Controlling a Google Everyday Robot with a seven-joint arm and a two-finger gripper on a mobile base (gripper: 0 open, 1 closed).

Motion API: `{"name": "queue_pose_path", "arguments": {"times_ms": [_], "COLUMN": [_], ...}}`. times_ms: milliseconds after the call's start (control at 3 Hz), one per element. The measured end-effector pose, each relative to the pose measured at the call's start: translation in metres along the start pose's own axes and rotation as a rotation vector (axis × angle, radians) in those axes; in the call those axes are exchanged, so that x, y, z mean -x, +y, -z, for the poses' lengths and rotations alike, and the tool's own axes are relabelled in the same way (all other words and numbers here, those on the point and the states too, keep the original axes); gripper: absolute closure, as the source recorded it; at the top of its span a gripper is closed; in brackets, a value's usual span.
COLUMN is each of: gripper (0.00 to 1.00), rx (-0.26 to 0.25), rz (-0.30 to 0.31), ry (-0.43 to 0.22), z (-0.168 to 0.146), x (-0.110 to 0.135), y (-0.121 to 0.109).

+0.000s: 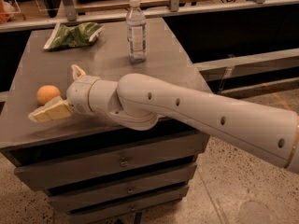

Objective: Move orange near blue plastic bottle

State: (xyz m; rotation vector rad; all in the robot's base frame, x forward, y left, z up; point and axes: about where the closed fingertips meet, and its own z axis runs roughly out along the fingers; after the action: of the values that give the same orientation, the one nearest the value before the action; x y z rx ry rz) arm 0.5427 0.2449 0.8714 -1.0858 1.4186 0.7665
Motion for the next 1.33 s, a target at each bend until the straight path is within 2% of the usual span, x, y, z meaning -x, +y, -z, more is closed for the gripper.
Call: {"name": "queue_pose_path", "arguments": {"times_ms": [333,667,1333], "gripper": [0.0,0.17,0.64], "rx": [0.017,0.052,0.135], "rz": [-0.007,-0.026,-0.034], "ry": [-0.004,-0.011,-0.012], "z": [-0.012,-0.02,-0.028], "x": [-0.003,-0.006,-0.009], "y": [-0.003,-0.002,0.009]}}
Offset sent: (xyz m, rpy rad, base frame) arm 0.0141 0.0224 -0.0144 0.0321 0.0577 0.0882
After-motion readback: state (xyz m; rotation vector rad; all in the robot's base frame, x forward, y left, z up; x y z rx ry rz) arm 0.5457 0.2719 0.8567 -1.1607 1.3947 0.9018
